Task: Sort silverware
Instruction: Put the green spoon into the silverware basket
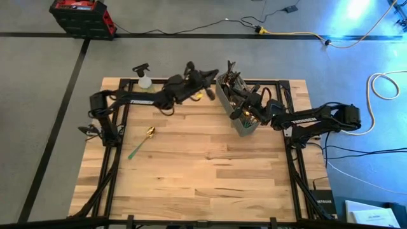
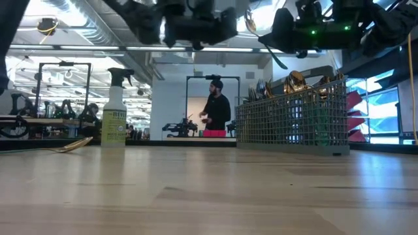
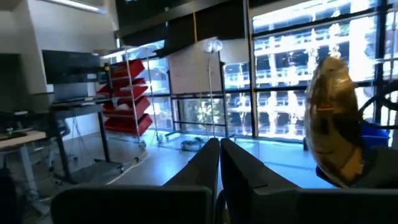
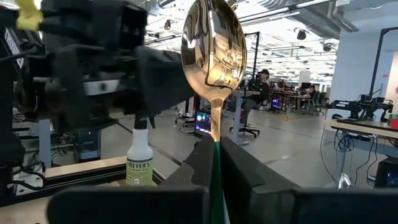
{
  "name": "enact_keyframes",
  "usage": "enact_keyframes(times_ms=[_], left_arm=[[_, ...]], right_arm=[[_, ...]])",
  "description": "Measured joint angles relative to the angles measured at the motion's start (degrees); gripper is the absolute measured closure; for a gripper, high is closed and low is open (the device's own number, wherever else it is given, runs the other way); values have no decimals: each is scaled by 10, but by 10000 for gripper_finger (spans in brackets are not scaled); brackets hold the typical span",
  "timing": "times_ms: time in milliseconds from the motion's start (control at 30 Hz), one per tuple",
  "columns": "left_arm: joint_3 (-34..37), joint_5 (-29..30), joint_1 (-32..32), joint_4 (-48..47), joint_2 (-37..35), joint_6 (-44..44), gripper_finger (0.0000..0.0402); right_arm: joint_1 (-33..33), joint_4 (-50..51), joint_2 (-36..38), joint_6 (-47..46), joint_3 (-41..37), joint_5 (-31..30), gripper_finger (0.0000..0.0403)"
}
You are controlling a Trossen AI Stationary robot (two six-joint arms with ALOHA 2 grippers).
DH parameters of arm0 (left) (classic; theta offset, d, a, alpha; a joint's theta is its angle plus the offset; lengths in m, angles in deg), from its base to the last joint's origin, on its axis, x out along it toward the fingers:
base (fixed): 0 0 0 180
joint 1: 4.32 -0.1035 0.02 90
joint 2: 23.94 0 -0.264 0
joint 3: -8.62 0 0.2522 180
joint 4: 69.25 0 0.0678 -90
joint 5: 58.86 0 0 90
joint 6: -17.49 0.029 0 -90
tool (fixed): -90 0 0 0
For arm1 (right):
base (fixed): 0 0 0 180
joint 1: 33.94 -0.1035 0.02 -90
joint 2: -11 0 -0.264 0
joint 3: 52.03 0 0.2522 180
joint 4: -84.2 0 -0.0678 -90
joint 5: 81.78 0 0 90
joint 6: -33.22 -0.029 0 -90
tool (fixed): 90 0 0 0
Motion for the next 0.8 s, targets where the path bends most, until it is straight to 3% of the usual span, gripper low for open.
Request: enact_keyframes(times_ms=[233,600,800], left_arm=[[-47,-30,20,-15,30,5,401],[-56,-76,32,32,45,-27,401],[-45,-105,33,49,53,-19,401]], right_arm=[[0,28,0,0,0,-33,403],[0,34,0,0,0,-71,402],[0,77,0,-4,0,-128,402]])
